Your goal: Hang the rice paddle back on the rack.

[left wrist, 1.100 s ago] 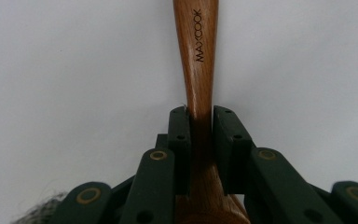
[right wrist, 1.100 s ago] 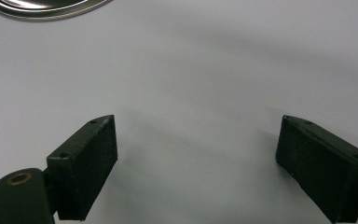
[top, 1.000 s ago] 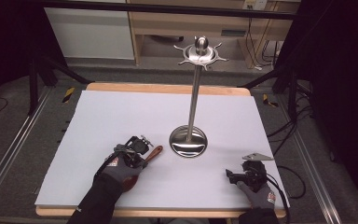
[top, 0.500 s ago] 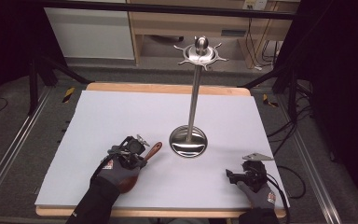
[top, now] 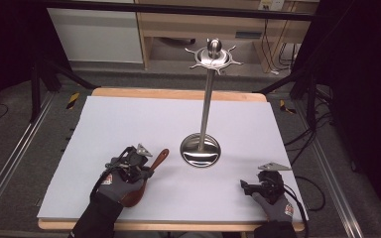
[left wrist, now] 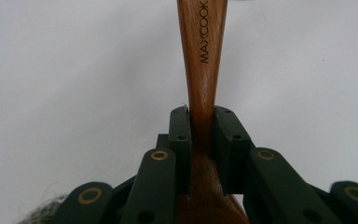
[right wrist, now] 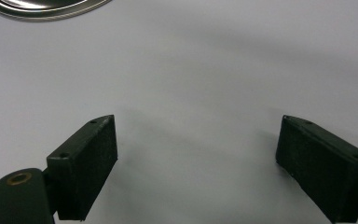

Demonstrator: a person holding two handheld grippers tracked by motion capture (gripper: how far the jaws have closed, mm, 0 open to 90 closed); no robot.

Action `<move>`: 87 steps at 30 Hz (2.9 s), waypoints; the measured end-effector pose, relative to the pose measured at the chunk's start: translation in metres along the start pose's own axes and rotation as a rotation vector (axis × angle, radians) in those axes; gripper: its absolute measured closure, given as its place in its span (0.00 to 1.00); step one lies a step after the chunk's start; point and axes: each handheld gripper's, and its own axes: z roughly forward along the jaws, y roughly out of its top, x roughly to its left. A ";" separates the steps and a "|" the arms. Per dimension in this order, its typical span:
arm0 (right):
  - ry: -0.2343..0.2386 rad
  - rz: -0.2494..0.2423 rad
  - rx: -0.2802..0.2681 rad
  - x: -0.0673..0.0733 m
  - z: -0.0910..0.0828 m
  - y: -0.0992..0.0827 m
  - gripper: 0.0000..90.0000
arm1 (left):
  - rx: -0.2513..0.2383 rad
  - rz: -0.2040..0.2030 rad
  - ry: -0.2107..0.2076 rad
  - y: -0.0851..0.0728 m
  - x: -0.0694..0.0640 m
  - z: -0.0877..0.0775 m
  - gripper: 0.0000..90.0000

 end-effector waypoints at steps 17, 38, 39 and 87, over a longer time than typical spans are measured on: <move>-0.001 0.002 0.001 0.000 0.000 0.000 0.14 | -0.115 -0.031 0.011 -0.011 0.002 -0.021 0.87; -0.007 0.003 -0.001 0.000 0.000 0.000 0.14 | -0.288 -0.068 0.029 -0.018 0.009 -0.056 0.87; -0.010 0.003 -0.003 0.000 0.000 0.000 0.14 | -0.314 -0.079 0.028 -0.020 0.010 -0.058 0.87; -0.016 0.010 -0.015 0.000 -0.002 0.000 0.14 | -0.521 -0.073 0.034 0.014 0.010 -0.103 0.87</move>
